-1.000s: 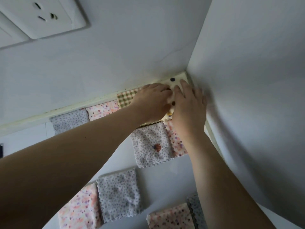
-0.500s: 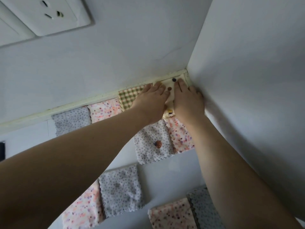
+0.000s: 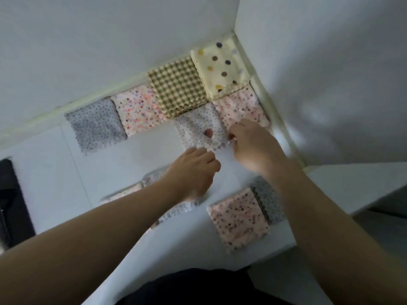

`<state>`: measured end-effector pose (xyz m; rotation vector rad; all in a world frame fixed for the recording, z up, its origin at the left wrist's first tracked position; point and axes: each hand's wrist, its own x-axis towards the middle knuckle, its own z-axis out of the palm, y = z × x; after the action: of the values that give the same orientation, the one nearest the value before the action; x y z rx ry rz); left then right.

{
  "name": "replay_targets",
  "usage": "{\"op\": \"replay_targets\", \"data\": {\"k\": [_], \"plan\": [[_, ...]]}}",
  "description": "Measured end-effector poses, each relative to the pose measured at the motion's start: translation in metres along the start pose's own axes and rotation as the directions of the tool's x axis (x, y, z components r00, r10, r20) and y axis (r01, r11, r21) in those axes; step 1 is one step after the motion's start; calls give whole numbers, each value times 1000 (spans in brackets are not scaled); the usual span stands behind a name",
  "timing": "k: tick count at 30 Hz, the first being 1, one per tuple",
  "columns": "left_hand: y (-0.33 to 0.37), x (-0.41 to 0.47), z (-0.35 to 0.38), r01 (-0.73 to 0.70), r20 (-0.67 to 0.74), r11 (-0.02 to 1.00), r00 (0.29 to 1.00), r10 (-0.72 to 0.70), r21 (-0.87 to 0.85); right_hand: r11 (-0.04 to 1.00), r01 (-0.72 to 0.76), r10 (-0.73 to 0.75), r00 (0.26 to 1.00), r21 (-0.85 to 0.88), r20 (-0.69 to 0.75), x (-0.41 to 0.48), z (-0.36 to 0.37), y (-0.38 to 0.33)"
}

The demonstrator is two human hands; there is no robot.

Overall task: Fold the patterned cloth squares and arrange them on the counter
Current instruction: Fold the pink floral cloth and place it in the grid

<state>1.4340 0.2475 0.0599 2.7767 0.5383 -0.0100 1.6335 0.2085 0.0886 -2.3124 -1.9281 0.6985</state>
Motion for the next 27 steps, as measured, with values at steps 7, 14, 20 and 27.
{"op": "replay_targets", "data": {"k": [7, 14, 20, 27], "plan": [[50, -53, 18, -237, 254, 971, 939, 231, -4, 982, 100, -10, 875, -159, 484, -62, 4, -18], [64, -58, 6, -279, 439, 956, 873, 215, 87, 905, 247, -43, 862, -345, 505, -80, 22, -22], [70, -64, 3, -34, 420, 999, 907, 26, 11, 943, 201, -32, 847, -264, 531, -77, 14, -30], [63, -62, -17, 586, 432, 575, 810, -397, -572, 966, -33, -99, 870, 257, 484, -85, -14, -37]]}}
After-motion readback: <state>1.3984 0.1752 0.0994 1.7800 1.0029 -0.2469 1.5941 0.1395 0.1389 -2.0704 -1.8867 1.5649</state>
